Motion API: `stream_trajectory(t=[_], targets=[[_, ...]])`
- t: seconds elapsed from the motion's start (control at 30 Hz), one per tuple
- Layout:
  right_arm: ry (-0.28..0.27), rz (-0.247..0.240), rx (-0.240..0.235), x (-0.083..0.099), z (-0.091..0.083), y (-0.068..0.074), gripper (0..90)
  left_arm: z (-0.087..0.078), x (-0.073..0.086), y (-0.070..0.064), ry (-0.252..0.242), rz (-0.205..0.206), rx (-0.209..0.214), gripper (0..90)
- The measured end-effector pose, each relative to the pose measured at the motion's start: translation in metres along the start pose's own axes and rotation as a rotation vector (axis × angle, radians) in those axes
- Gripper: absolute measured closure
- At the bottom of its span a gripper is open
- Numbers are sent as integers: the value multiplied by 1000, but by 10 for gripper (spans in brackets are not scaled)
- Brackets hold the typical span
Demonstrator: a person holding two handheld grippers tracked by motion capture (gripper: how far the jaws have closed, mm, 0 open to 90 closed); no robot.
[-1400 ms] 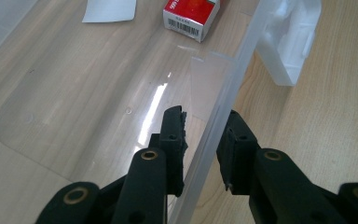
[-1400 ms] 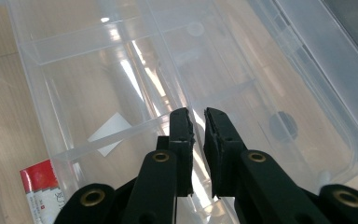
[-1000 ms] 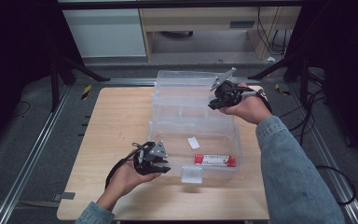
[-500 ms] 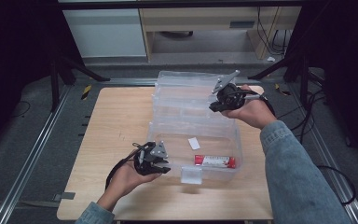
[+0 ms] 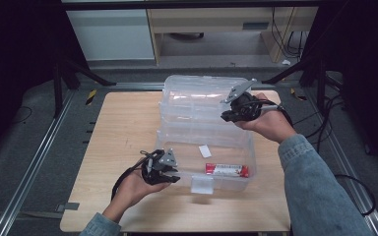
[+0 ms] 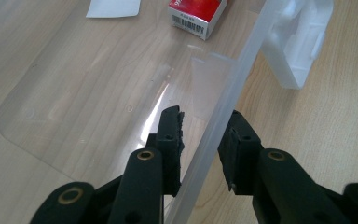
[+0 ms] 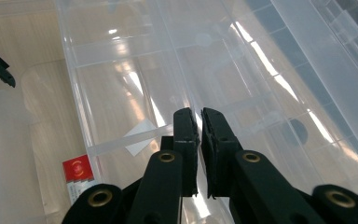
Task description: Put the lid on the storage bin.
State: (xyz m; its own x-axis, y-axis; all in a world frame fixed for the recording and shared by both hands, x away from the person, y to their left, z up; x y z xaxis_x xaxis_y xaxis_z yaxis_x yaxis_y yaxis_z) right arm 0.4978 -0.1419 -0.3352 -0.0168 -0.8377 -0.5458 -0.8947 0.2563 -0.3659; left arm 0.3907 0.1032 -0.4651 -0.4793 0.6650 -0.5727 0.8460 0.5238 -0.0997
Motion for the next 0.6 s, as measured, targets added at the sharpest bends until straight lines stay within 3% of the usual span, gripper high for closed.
stream_trajectory(t=[0.23, 0.5, 0.6], targets=[[-1, 7, 0, 0, 1, -3, 846, 1, -1, 0, 1, -14, -7, 700], [16, 10, 2, -3, 11, -20, 836, 7, -12, 5, -12, -23, -25, 704], [19, 3, 3, -3, 10, -18, 838, 7, -11, 5, -14, -21, -25, 704]])
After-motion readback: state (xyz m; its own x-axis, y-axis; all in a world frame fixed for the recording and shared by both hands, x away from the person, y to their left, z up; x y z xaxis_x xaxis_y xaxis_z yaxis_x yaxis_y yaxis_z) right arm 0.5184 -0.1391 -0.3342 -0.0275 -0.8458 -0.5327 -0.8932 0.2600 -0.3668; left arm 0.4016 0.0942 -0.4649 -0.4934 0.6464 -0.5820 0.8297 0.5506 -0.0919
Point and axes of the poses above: each handheld gripper's, and its own axes: z roughly forward along the jaws, x roughly out of its underside, y roughly to its left, the point moved 4 cm from there along z, roughly forward along the jaws, and after that the axes turned 14 degrees about -z, right-handed, at the moved point
